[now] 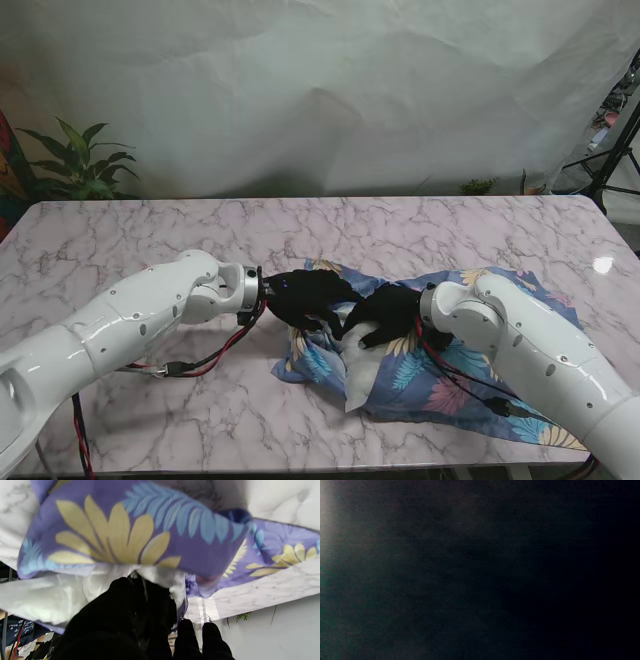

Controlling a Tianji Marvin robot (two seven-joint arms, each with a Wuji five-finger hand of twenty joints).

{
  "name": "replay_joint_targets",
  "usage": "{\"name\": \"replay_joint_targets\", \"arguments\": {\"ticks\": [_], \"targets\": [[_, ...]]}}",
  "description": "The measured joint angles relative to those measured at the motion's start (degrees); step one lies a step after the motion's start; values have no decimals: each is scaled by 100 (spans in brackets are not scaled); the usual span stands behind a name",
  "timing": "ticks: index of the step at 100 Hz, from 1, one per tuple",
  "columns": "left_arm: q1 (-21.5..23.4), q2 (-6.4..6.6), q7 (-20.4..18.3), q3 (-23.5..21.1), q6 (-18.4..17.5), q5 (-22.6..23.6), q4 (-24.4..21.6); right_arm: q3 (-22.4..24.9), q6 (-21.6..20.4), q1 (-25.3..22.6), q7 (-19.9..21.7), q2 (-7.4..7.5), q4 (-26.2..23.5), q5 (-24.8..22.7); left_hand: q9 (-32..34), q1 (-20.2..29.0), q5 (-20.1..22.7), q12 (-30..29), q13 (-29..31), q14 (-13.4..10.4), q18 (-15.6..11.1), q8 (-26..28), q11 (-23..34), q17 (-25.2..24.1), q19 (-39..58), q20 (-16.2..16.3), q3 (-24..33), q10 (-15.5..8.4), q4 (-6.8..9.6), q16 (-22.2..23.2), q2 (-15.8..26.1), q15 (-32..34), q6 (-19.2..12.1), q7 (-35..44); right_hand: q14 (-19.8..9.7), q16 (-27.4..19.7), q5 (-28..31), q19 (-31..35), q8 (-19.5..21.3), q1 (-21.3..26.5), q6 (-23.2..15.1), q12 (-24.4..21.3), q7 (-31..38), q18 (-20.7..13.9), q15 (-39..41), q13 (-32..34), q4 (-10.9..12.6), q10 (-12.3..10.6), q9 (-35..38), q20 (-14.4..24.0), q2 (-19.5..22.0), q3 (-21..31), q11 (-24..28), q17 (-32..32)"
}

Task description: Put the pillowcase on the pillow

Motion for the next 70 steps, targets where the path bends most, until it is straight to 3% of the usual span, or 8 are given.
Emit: {"name": "replay_joint_targets", "arguments": {"ticks": [11,24,30,39,47,56,62,70], "targets": [[-267,-143,107,537,24,-29,289,32,4,-28,66,10,-8,-17,-230,13,76,-329,0,-8,-23,66,-359,-5,3,-198,10,313,-56,-28,9,0,-15,121,-7,0,0,0,0,0,-5,-1,13,-2,0,14,0,0,79,0,0,0,0,0],[-530,-317,310,1076,161,17,583,102,4,-78,86,13,-45,-56,-294,293,-83,-834,0,0,-30,34,-408,-62,-70,-221,-1434,495,-58,-555,367,-128,97,-50,-13,1,0,0,0,0,-7,-1,15,-7,0,14,0,-3,83,0,0,0,0,0],[-593,-392,300,1229,323,23,679,124,3,-94,85,13,-58,-73,-198,-28,-88,-853,0,-1,-33,30,-126,-72,-140,-221,-1746,281,-58,-652,368,-176,125,-56,-13,1,0,0,0,0,-7,-1,15,-8,0,14,0,-4,79,0,0,0,0,1],[-599,-506,-22,1238,304,-187,844,145,-2,-99,78,13,-74,-99,-198,-363,-102,-1019,0,20,-28,30,-123,-82,-279,-286,-1935,266,-58,-900,367,-278,259,-1,-13,1,0,0,0,0,-7,-1,16,-8,0,17,0,-6,79,0,0,1,1,41],[-600,-513,-492,1223,146,-505,828,182,-4,-113,81,13,-76,-118,-198,-540,-33,-1095,0,21,-27,182,-193,-82,-401,-410,-2030,372,-58,-1096,301,-333,261,323,-18,1,0,0,0,0,-15,0,20,-8,4,100,0,-24,79,0,-1,0,1,55],[-600,-442,-627,1179,46,-514,693,193,-3,-122,98,13,-74,-117,-198,-729,277,-797,0,22,-27,240,-61,-68,-431,-584,-2365,503,-58,-1274,268,-341,175,895,-88,1,0,0,0,0,-30,1,21,-57,6,104,-1,-141,79,0,-1,1,20,57],[-600,-382,-681,1156,46,-518,586,191,-2,-118,101,13,-64,-110,-160,-1187,593,-367,0,12,-27,439,24,-67,-483,-669,-2437,521,-58,-1276,702,-341,173,1470,-96,1,0,0,0,0,-36,1,21,-69,6,104,-1,-182,79,0,-1,1,39,57],[-594,-324,-970,1108,47,-733,506,171,2,-97,100,13,-36,-105,-189,-1510,1015,147,0,-55,-28,1237,62,-63,-496,-780,-2497,289,-58,-1276,977,-343,124,2649,-117,1,0,0,0,0,-81,1,21,-85,6,104,-4,-189,79,0,-1,0,39,57]]}}
